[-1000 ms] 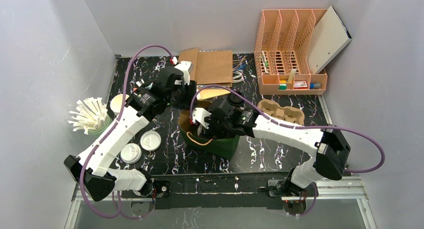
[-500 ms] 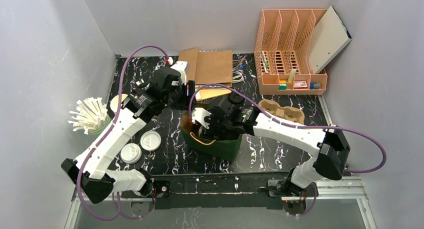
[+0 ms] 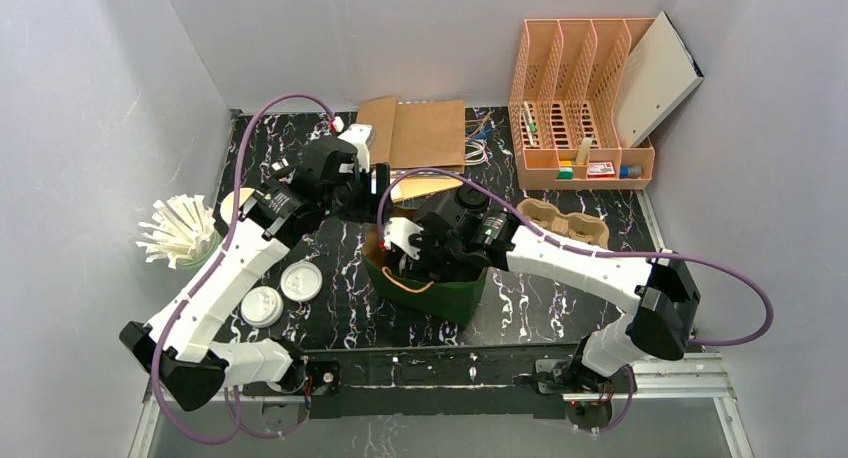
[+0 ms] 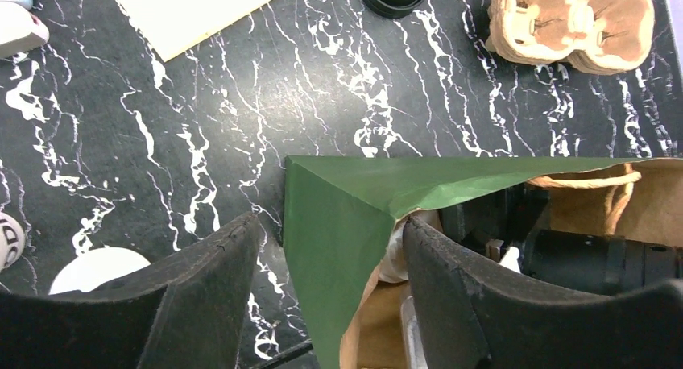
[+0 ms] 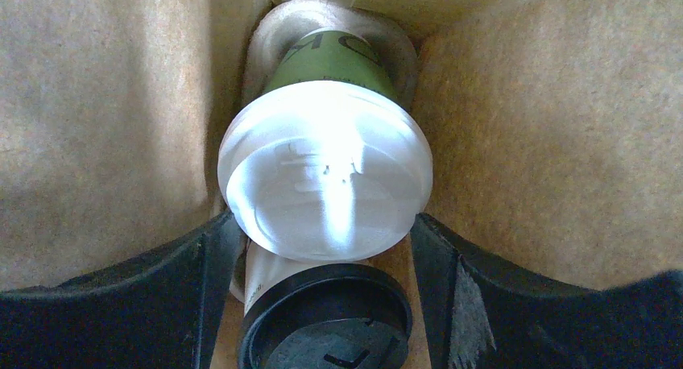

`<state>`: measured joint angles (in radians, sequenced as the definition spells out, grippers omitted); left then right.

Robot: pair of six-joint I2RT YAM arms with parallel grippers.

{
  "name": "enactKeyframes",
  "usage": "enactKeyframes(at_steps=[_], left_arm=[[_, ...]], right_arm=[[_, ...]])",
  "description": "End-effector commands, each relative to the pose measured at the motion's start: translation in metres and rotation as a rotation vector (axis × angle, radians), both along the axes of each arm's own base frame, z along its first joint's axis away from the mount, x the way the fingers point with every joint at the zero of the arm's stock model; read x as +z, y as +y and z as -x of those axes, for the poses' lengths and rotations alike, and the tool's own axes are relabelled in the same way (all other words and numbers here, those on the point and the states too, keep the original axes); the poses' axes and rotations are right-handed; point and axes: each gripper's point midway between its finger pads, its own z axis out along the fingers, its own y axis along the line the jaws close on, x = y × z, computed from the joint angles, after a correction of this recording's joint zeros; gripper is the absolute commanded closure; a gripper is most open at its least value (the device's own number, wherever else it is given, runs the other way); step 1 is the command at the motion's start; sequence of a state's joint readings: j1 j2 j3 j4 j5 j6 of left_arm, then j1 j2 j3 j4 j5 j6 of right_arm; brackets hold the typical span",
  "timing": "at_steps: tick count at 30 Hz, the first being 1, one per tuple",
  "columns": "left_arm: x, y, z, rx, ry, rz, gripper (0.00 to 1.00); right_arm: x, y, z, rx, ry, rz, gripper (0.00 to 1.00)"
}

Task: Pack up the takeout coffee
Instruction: Place the coffee cup on the cup tray.

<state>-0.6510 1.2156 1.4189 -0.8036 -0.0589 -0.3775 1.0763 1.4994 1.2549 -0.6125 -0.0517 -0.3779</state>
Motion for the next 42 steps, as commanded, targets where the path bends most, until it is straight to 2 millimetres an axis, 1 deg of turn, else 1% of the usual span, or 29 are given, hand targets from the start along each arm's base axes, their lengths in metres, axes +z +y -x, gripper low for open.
enactKeyframes(at_steps=[1, 4, 6, 10, 12, 14, 16, 19, 22, 24, 26, 29, 32, 35, 36, 38, 42], left_arm=[[-0.01, 0.001, 0.04, -0.077, 0.12, 0.003, 0.4], [-0.003, 0.005, 0.036, -0.029, 0.103, 0.013, 0.64], [0.006, 0.006, 0.028, 0.005, 0.062, 0.036, 0.65], [0.027, 0.0, 0.023, 0.007, 0.004, 0.112, 0.54], [0.036, -0.001, 0.021, 0.016, -0.012, 0.137, 0.54], [0.043, -0.001, 0.02, 0.024, -0.025, 0.147, 0.57], [0.048, -0.001, 0.021, 0.02, -0.028, 0.151, 0.63], [0.045, 0.006, 0.028, 0.025, 0.003, 0.12, 0.72], [0.037, 0.018, 0.039, 0.053, 0.057, 0.077, 0.87], [0.035, 0.023, 0.045, 0.074, 0.082, 0.072, 0.89], [0.035, 0.028, 0.048, 0.103, 0.086, 0.077, 0.88], [0.033, 0.029, 0.053, 0.104, 0.089, 0.092, 0.79], [0.022, 0.024, 0.057, 0.068, 0.124, 0.087, 0.62], [0.013, 0.021, 0.055, 0.036, 0.131, 0.06, 0.47], [0.009, 0.02, 0.053, 0.025, 0.137, 0.043, 0.45], [0.002, 0.019, 0.05, 0.011, 0.153, 0.009, 0.45], [-0.007, 0.016, 0.045, -0.006, 0.164, -0.023, 0.49]], right_arm=[[0.049, 0.028, -0.027, -0.052, -0.116, -0.187, 0.53], [0.045, 0.027, -0.027, -0.052, -0.114, -0.181, 0.53], [0.045, 0.027, -0.026, -0.048, -0.114, -0.182, 0.53], [0.042, 0.026, -0.025, -0.043, -0.11, -0.176, 0.53], [0.041, 0.026, -0.024, -0.043, -0.107, -0.176, 0.53], [0.04, 0.026, -0.023, -0.04, -0.105, -0.175, 0.53], [0.041, 0.025, -0.023, -0.041, -0.106, -0.176, 0.53], [0.04, 0.024, -0.023, -0.039, -0.106, -0.175, 0.53], [0.038, 0.024, -0.021, -0.034, -0.1, -0.175, 0.53], [0.038, 0.024, -0.021, -0.032, -0.097, -0.175, 0.53], [0.037, 0.023, -0.02, -0.032, -0.095, -0.175, 0.53], [0.037, 0.022, -0.019, -0.033, -0.095, -0.174, 0.53], [0.038, 0.022, -0.018, -0.029, -0.093, -0.178, 0.53], [0.037, 0.022, -0.017, -0.028, -0.09, -0.179, 0.53], [0.037, 0.022, -0.017, -0.026, -0.088, -0.179, 0.53], [0.037, 0.022, -0.017, -0.026, -0.087, -0.179, 0.53], [0.039, 0.023, -0.017, -0.026, -0.09, -0.181, 0.53]])
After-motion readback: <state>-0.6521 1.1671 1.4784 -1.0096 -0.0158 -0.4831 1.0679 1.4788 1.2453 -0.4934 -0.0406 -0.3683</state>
